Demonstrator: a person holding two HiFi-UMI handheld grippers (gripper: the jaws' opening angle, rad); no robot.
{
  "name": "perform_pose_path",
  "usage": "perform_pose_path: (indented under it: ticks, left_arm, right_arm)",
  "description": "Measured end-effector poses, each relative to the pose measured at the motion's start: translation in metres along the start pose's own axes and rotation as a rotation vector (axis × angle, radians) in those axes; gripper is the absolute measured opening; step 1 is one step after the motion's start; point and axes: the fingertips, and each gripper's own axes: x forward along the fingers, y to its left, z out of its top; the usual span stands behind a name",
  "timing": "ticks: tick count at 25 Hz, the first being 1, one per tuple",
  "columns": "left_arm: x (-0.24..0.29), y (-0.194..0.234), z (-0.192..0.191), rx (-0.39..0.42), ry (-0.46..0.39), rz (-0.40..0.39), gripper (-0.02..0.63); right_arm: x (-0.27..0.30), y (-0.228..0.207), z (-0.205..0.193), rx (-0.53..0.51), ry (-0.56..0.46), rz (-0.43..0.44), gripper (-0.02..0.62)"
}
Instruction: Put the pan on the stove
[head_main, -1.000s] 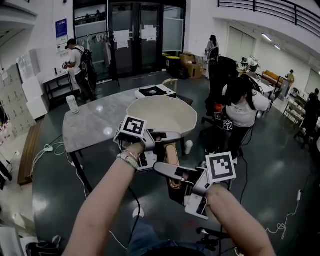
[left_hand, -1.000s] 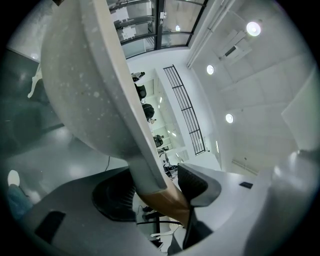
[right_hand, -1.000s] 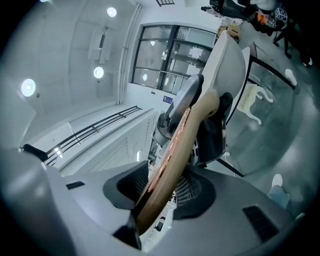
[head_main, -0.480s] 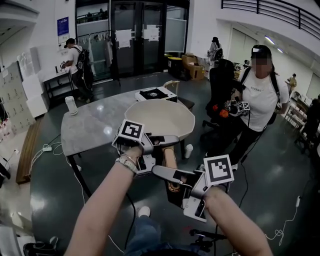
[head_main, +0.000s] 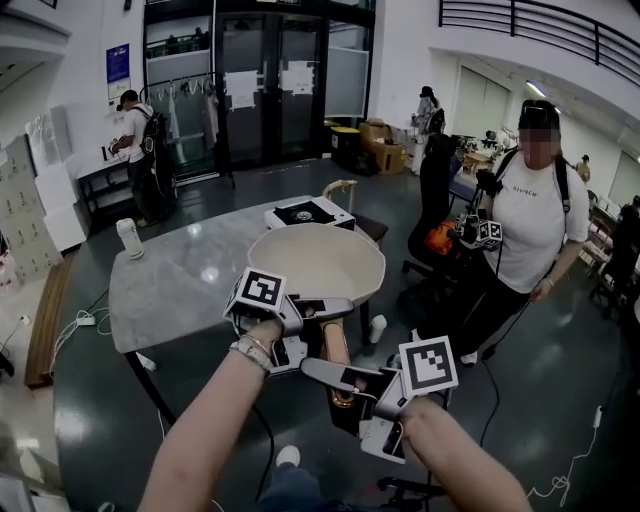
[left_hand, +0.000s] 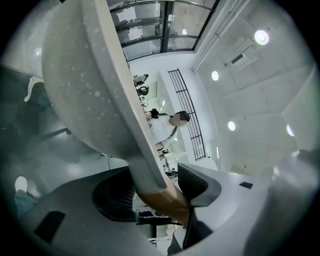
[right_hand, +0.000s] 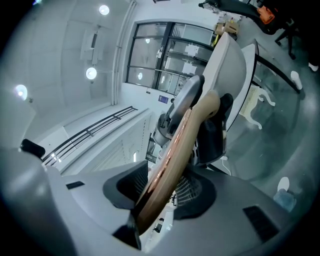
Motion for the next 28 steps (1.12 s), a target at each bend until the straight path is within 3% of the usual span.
perform_pose_path:
  ticks: [7, 11, 16, 20, 28]
  left_arm:
    - [0.02, 0.037, 0.038, -0.011, 0.02, -0.017, 0.258]
    - [0.02, 0.038, 0.084, -0.016, 0.043, 0.005, 0.258]
    - [0.017, 0.032, 0.135, -0.033, 0.058, -0.024, 0.258]
    - [0.014, 0.045, 0.161, -0.006, 0.088, 0.009, 0.258]
    - [0.018, 0.059, 0.199, -0.004, 0.124, -0.018, 0.258]
  right_arm:
    - [0.01, -0.045, 0.036, 0.02, -0.021, -0.014, 0.163]
    - [0.031, -0.048, 0.08, 0.033, -0.04, -0.017, 0.162]
    - [0.059, -0.053, 0.126, 0.031, -0.057, -0.024, 0.162]
    - [0.075, -0.063, 0.148, 0.031, -0.086, -0.022, 0.163]
    - [0.098, -0.083, 0.183, 0.013, -0.125, -0.041, 0.163]
